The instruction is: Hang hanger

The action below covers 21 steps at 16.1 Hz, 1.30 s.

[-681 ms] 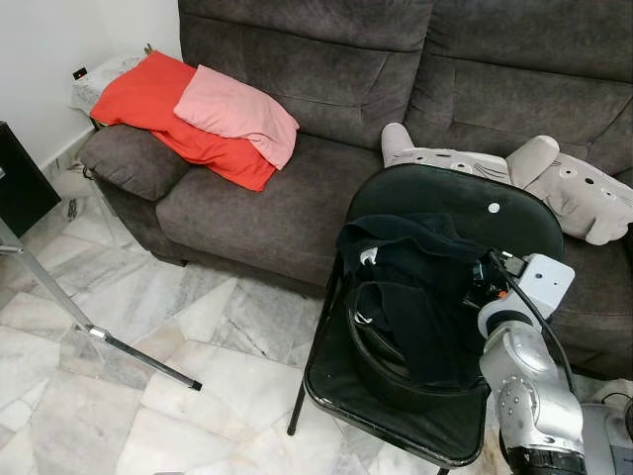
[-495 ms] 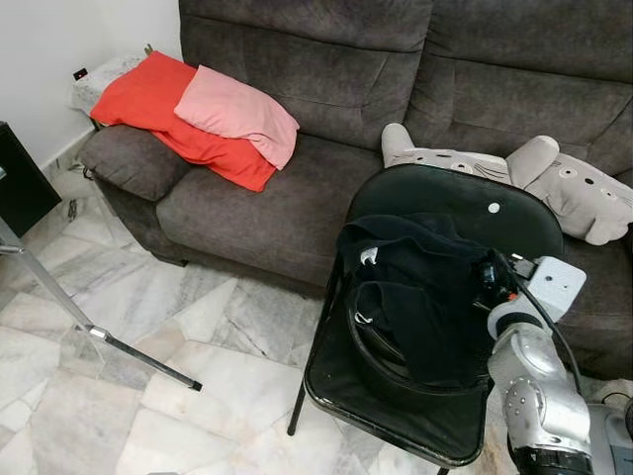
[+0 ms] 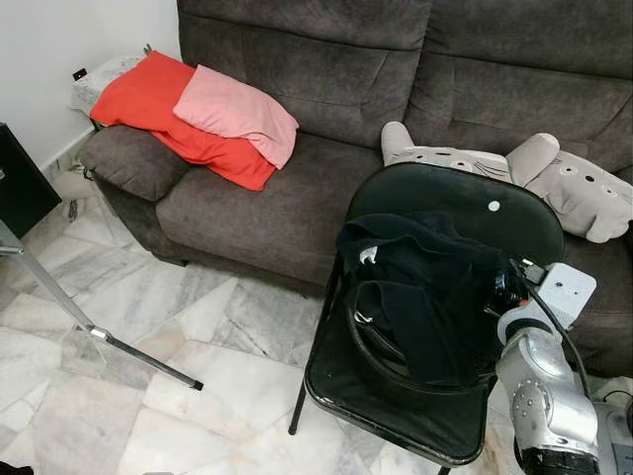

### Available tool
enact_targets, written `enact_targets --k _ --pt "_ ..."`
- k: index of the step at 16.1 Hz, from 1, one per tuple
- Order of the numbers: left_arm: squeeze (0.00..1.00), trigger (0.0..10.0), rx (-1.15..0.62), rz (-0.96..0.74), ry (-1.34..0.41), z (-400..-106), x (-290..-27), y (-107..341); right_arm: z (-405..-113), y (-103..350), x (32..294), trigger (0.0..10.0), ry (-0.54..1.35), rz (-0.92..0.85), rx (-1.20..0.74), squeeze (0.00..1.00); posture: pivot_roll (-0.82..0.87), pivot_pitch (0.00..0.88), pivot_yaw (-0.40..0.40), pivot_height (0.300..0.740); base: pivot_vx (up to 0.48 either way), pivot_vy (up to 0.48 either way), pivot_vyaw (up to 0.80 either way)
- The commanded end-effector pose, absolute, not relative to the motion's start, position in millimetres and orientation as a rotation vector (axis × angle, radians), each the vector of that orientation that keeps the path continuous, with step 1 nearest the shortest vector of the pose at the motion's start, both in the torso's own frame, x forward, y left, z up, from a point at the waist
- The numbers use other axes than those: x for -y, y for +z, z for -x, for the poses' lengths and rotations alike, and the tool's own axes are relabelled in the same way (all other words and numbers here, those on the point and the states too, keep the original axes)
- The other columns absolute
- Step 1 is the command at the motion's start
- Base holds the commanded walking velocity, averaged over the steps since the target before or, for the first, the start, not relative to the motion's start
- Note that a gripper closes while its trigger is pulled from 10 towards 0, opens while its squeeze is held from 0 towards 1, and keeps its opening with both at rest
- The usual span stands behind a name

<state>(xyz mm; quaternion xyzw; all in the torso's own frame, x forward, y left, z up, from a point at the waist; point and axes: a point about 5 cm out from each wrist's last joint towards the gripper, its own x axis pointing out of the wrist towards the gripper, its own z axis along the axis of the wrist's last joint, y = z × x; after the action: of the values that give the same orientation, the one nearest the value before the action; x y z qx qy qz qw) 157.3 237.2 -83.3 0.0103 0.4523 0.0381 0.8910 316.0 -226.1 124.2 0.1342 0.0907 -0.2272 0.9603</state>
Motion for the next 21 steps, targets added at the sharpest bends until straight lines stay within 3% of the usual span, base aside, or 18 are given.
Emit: enact_targets --k 1,12,21 --pt "0.00 10.0 -1.000 -0.025 0.078 -143.2 -238.1 -89.4 -315.1 120.7 228.9 10.0 -0.464 -0.281 -0.206 0.00 -0.14 0.190 -0.009 0.740 0.000 0.000 0.00" --pt "0.00 10.0 -1.011 -0.025 0.077 -143.8 -236.0 -90.1 -343.9 133.9 204.1 10.0 -0.236 -0.130 -0.198 0.00 -0.13 0.188 -0.008 0.740 0.000 0.000 0.00" --pt "0.00 10.0 -1.036 -0.032 0.079 -128.4 -239.4 -94.1 -349.8 143.5 227.5 10.0 -0.419 -0.125 -0.158 0.00 -0.12 0.192 -0.003 0.740 0.000 0.000 0.00"
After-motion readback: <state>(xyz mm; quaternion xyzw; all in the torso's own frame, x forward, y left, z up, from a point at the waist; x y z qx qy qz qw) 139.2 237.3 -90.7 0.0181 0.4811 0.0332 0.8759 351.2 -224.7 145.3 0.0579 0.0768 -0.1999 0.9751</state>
